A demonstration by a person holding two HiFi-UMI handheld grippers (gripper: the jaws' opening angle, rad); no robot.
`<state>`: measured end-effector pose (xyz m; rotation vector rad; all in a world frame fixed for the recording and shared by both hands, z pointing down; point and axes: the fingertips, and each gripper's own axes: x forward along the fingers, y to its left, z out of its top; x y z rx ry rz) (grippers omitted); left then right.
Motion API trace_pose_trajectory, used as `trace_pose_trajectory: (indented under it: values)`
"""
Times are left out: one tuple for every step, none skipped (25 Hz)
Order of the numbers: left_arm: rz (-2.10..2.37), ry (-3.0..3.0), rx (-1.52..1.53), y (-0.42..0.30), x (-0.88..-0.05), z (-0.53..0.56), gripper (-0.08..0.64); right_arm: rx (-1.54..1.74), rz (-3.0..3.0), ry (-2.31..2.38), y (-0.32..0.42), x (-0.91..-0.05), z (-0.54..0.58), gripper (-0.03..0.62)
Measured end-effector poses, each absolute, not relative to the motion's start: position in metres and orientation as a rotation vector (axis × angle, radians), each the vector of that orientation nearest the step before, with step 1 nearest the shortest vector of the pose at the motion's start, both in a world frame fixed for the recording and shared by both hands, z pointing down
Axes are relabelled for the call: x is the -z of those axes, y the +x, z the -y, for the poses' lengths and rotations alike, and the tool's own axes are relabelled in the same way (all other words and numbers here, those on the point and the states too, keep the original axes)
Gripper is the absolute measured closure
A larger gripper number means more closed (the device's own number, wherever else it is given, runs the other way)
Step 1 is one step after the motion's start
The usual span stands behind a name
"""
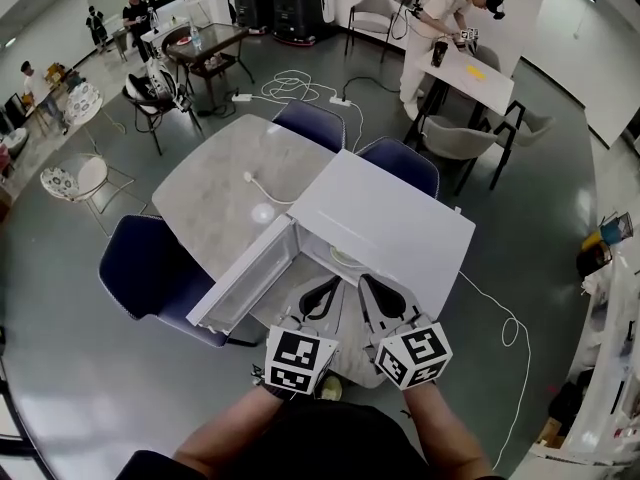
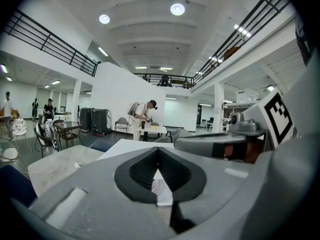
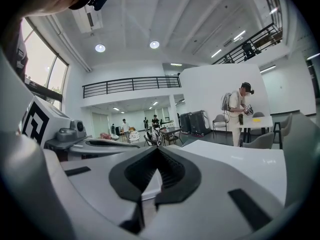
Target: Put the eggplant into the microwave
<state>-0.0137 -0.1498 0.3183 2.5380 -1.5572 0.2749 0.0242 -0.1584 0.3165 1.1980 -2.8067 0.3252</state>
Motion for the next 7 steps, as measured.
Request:
trace_pose_trajectory:
  values:
    - [1.557, 2.536, -0.278, -0.0137, -0.319, 0.1494, 0.551, -0.327, 2.806, 1.197, 0.024, -0.3169, 0.1581, 0.592]
    - [1.557, 2.534, -0.28, -0.0137, -0.3198, 0.1494, 0.551, -0.328, 2.805, 1.196, 0.024, -0.3176, 0.1581, 0.592]
    - [1.556, 2.532, -0.282, -0.0137, -0.3209, 0.1498, 0.551, -0.33, 2.804, 1.196, 0.024, -0.3185, 0.1586, 0.592]
    - [1.556, 2.53, -0.282, -0.0136, -0.3219, 0.1505, 0.551, -0.33, 2.803, 1.195, 0.0242, -0.3194, 0.1594, 0.592]
    - [1.557, 2.528, -0.282, -0.0132, -0.3229, 0.1514, 0.551, -0.33, 2.802, 1.194, 0.0246, -0.3203, 0.1604, 0.592]
    - [1.557, 2.526, -0.282, -0.0128, -0.3238, 0.1523, 0.551, -0.33, 2.801, 1.194, 0.025, -0.3211, 0.1613, 0.592]
    - [1.558, 2.524, -0.282, -0.0124, -0.3247, 0.1531, 0.551, -0.329, 2.8, 1.193, 0.0253, -0.322, 0.1622, 0.592]
